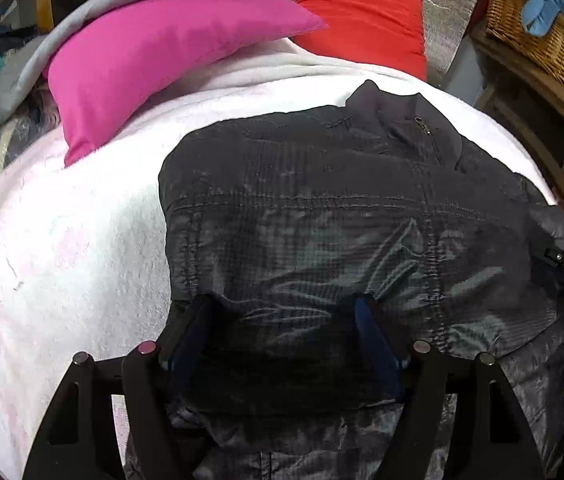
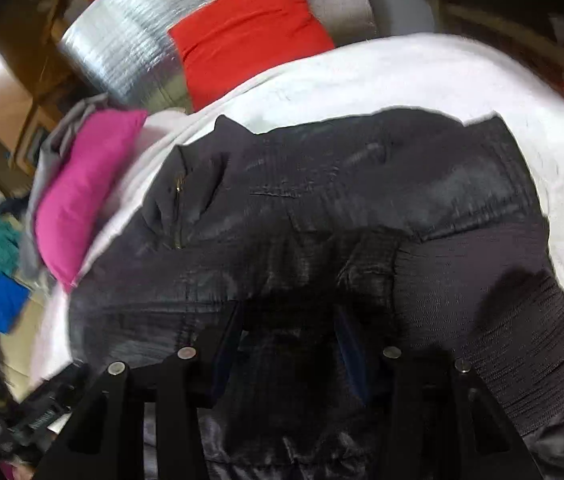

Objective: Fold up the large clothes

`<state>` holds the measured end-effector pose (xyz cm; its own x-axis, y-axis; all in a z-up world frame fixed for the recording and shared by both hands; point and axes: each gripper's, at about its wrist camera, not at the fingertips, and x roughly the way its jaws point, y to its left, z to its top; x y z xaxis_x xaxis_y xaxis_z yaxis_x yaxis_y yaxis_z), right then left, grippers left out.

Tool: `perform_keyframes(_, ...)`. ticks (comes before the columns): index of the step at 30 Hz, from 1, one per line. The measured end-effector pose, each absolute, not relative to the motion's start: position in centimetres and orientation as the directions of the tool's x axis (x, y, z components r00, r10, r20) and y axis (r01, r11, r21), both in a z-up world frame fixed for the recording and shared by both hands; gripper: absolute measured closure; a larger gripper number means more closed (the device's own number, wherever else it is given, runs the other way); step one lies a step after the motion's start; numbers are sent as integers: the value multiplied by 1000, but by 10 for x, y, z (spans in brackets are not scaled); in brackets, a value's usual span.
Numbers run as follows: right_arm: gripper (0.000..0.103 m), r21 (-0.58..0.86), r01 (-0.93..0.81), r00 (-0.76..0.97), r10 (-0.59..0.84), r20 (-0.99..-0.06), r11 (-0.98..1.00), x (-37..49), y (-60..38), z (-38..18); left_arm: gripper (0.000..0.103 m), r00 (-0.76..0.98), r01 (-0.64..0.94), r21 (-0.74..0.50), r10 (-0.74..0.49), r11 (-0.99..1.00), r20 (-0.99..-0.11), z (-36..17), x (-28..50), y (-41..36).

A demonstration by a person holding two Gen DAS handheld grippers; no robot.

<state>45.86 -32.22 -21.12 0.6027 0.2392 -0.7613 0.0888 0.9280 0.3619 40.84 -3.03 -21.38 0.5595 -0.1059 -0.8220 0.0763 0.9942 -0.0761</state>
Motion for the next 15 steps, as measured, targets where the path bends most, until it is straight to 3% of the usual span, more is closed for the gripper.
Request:
perform_keyframes(7,49,423,35,594,322,-737,905,423,-327,-191,28,595,93,-70,-112,993,-796,-196,380,-33)
perform_keyframes(10,28,435,7,574,352,-739,901,406,-330,-190,28,591,138,-33,-109,990,-799,-197,368,-43)
perform_keyframes(13,30,450,14,500,383,-777,893,400,-335,-203,27,567,179,30,-78,983,-820,-210,368,-50)
perform_keyframes(15,32,479,23,525,398,-753,877,395,-345,-196,27,571,184,40,-74,982,-818,-206,366,-52)
